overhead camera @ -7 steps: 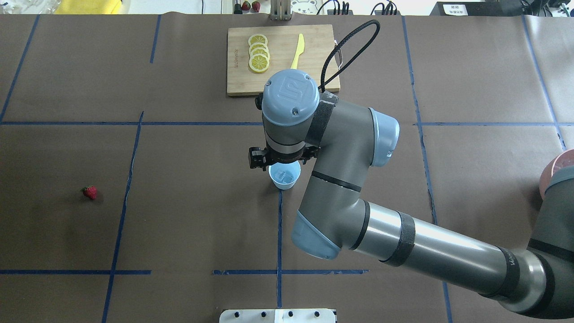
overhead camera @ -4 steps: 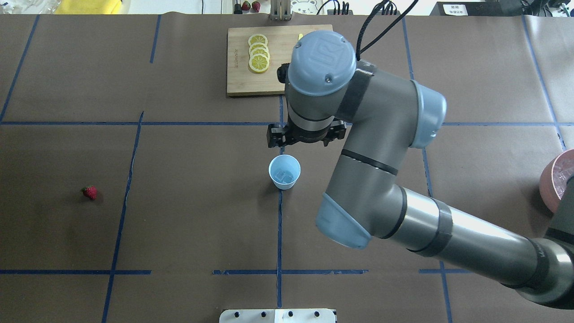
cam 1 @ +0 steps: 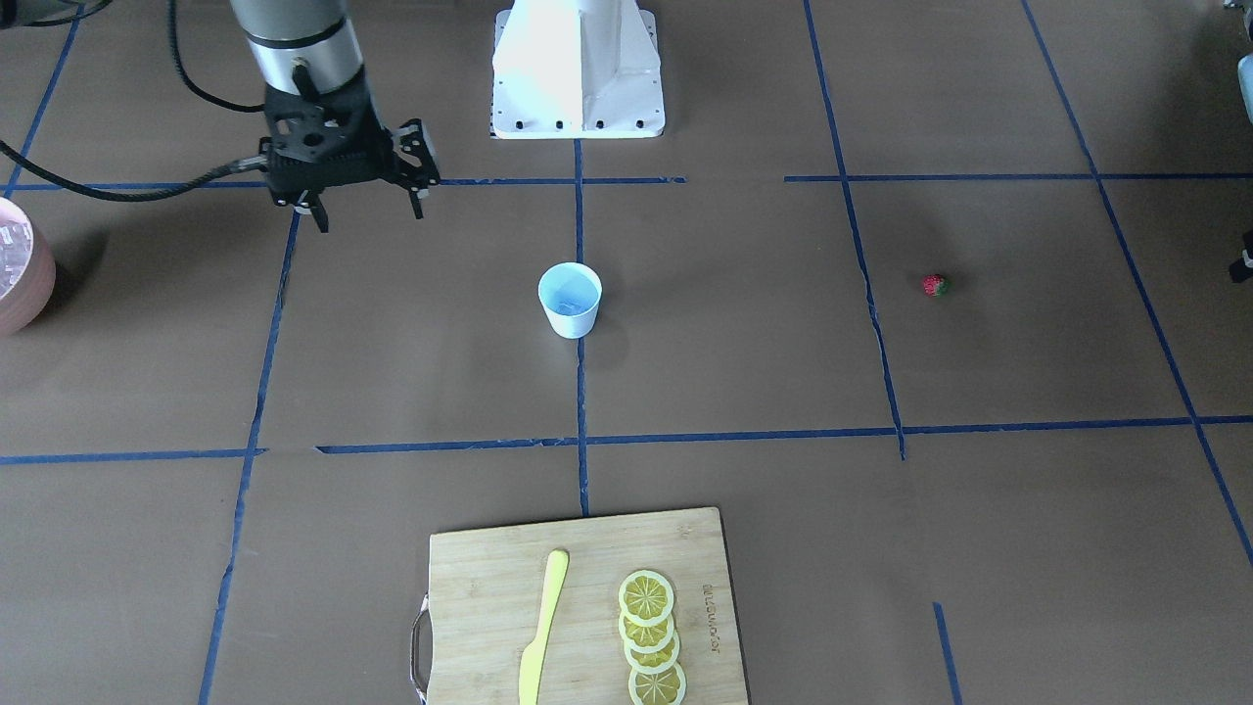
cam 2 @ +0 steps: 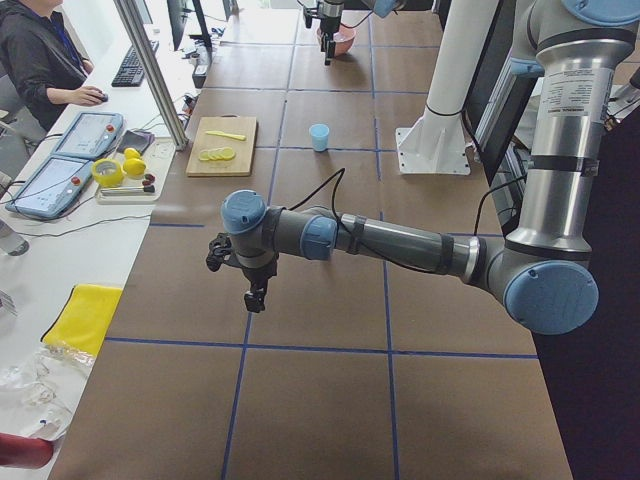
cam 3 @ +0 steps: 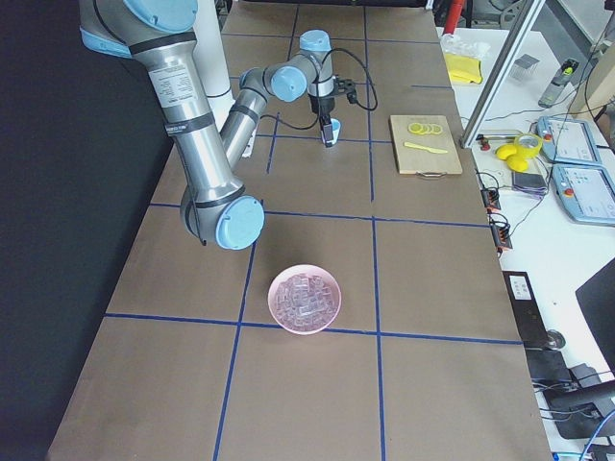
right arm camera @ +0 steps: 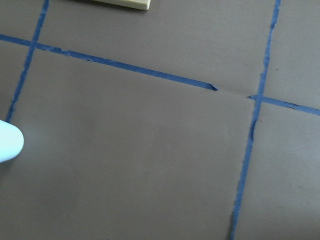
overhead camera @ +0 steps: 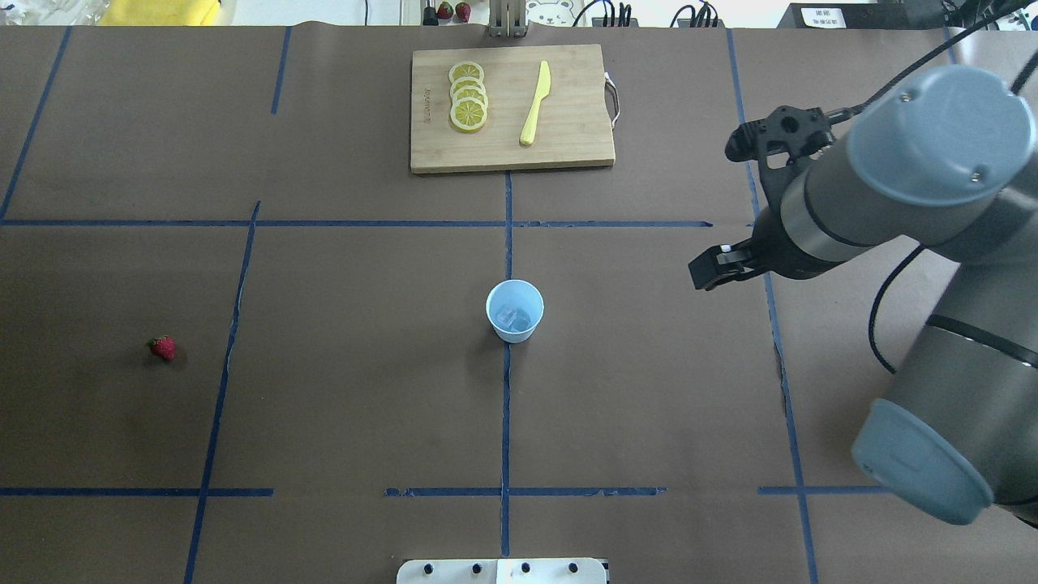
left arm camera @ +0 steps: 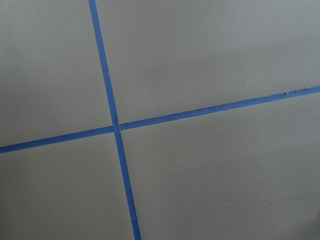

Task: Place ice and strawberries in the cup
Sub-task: 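Move the right gripper back over the pink bowl, then lower the right gripper into the pink bowl toward the ice cubes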

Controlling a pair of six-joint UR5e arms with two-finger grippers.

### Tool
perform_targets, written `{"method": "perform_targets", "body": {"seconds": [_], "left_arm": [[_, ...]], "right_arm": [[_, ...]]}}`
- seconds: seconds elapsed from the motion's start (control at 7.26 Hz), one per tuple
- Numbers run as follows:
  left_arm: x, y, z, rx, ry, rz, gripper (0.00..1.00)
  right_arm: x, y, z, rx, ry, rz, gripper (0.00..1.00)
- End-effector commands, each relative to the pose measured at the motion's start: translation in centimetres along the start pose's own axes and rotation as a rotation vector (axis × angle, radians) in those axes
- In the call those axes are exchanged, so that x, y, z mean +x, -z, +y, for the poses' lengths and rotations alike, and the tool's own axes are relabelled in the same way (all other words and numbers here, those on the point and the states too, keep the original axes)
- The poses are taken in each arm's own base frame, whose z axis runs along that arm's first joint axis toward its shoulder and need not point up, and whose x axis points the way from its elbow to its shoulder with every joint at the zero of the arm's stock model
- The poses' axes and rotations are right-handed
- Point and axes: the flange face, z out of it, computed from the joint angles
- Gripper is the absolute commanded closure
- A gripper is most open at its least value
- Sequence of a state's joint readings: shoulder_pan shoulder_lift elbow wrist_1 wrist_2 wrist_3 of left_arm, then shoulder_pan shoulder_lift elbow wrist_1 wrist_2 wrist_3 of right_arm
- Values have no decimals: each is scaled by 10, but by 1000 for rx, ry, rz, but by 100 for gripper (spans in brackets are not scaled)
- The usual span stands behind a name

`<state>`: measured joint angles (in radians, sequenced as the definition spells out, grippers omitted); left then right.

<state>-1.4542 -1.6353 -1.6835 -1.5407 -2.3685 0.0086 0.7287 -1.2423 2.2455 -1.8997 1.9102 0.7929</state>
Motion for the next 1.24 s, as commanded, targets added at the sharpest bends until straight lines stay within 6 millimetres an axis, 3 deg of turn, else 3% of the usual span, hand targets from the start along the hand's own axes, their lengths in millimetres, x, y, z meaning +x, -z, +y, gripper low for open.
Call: {"method": "perform_targets", "body": {"seconds": [0.0,0.14,0.41,0.55,0.69,0.96,1.1], "left_arm": [[0,0,0,0,-1,0,0],[1,1,-1,3,-4,0,0],[2,2,-1,5,-6,0,0],[2,2,-1,5,-6,0,0],[4,4,-1,9,-9,0,0],[6,5,-1,11,-10,0,0],[6,5,-1,11,-10,0,0]], "right_arm": [[92,15,13,-44,59,6,0],[150,21,18,-70,128,9,0],[244,28,28,-96,205,41,0],[273,25,33,-112,209,53,0],[287,14,44,-109,214,54,0],[336,-34,67,-20,246,37,0],[362,-52,80,-57,206,-6,1]]}}
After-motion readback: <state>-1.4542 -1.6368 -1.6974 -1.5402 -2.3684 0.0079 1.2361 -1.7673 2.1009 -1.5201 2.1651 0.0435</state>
